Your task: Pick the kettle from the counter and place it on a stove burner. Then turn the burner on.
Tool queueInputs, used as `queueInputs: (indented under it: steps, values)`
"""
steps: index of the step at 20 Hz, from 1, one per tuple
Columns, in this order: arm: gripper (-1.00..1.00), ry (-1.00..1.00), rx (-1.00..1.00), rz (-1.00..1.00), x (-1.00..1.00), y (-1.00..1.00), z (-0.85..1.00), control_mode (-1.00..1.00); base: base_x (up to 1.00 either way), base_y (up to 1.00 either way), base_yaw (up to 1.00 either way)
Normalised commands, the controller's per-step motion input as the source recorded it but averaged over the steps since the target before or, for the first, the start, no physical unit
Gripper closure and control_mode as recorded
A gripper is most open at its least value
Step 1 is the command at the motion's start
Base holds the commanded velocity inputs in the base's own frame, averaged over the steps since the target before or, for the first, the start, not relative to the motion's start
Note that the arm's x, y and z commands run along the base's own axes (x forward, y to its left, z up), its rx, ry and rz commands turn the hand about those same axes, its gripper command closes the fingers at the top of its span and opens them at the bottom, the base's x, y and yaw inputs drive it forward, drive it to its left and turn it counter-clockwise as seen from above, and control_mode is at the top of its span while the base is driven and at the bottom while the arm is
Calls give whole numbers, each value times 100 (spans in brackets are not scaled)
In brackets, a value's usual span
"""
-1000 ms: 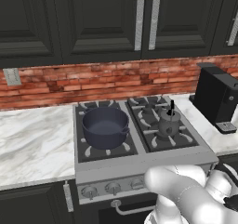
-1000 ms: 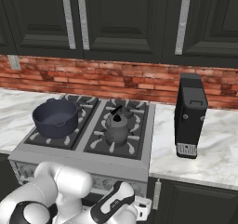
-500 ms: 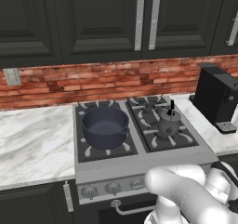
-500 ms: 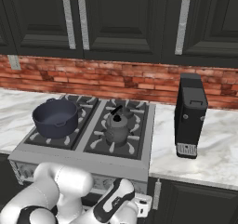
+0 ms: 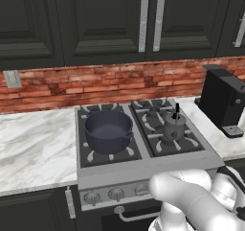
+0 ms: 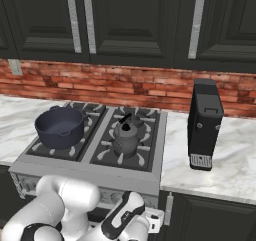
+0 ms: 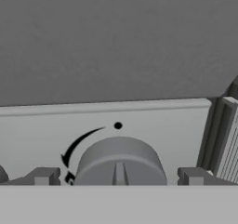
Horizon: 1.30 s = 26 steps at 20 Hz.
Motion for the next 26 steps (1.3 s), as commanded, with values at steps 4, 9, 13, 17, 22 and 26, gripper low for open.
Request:
queueInputs:
  steps: [4, 9, 13, 17, 22, 26]
  values:
    - [-100, 0, 0, 1, 0, -6, -7, -100, 0, 0, 0]
    - [-100, 0, 0, 0, 0, 0, 0, -100, 0, 0, 0]
    - [-100, 0, 0, 0, 0, 0, 0, -100, 0, 0, 0]
    - [-100, 0, 0, 0, -4, 0, 0, -100, 0, 0, 0]
    - [-100, 0, 0, 0, -3, 0, 0, -100, 0, 0, 0]
    - [-100, 0, 0, 0, 0, 0, 0, -100, 0, 0, 0]
